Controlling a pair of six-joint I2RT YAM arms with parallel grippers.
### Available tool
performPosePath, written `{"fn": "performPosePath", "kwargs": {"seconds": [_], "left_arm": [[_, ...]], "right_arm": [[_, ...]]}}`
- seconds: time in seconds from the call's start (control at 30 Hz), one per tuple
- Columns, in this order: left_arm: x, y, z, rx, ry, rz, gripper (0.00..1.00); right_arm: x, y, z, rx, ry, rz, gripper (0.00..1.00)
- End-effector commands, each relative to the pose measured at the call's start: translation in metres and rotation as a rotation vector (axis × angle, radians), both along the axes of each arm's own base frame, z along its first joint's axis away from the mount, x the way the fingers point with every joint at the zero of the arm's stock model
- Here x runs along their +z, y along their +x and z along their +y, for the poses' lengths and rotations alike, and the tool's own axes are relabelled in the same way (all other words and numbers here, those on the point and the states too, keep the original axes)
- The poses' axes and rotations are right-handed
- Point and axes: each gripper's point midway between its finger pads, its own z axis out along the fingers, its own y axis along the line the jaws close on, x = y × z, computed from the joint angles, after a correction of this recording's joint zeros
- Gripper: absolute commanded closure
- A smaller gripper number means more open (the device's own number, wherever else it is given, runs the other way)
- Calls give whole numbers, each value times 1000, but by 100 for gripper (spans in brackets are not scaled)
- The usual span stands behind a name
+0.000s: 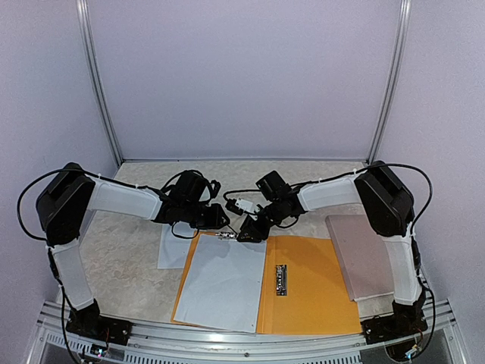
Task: Put the files into the folder
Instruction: Clamp the file in the folder.
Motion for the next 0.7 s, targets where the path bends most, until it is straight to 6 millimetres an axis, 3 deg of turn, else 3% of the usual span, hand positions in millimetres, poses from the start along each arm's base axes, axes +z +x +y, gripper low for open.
{"fn": "performPosePath", "kwargs": {"seconds": [0.0, 0.67], "left_arm": [[14, -3, -2, -15, 6, -28, 80], [19, -5, 0, -22, 39, -41, 92]], "right_arm": [[-11, -7, -9, -2, -56, 38, 52], [-12, -7, -10, -2, -62, 41, 52]]}}
